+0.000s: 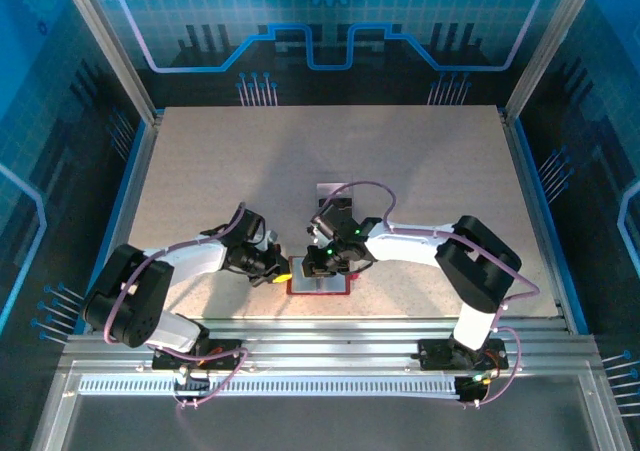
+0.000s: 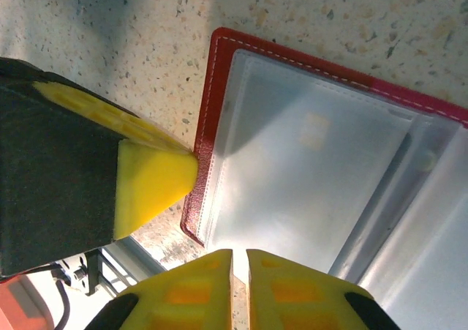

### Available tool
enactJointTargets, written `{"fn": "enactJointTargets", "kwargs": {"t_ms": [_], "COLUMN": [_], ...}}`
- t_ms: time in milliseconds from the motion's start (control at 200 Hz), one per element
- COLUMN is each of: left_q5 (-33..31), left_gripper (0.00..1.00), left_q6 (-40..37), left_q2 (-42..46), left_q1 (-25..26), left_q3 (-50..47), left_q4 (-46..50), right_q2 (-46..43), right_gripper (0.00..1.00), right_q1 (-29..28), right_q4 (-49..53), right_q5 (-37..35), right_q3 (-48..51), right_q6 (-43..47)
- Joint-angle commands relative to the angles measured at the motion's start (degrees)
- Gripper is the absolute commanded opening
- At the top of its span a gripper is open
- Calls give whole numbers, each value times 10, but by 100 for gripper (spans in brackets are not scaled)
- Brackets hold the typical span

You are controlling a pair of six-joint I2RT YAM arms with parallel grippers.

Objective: Take the credit cards out of the card holder

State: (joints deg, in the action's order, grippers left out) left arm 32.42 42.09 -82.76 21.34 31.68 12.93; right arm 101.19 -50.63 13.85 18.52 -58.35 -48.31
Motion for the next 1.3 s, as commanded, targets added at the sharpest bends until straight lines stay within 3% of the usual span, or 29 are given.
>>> {"fn": "enactJointTargets", "kwargs": {"t_ms": [0,230,675,1291], "left_q5": [16,-1,-9,-14], "left_gripper": [1,0,0,0], "left_q6": [1,-12,-16,-24], "left_q2": [-10,-34,-34,-34], "left_q1": [8,10,10,10], "left_q3": [0,8,11,22], "left_q4": [-6,23,33,49], "right_q2": [9,20,34,3], "right_gripper": [12,12,25,29], "right_q1": [-8,-9,-12,-12], "right_q4": [-9,-6,22,54], "right_q5": [9,11,-7,-52], "right_q3": [5,-3,-9,7], "right_q6": [-10,-10,-13,-20]}}
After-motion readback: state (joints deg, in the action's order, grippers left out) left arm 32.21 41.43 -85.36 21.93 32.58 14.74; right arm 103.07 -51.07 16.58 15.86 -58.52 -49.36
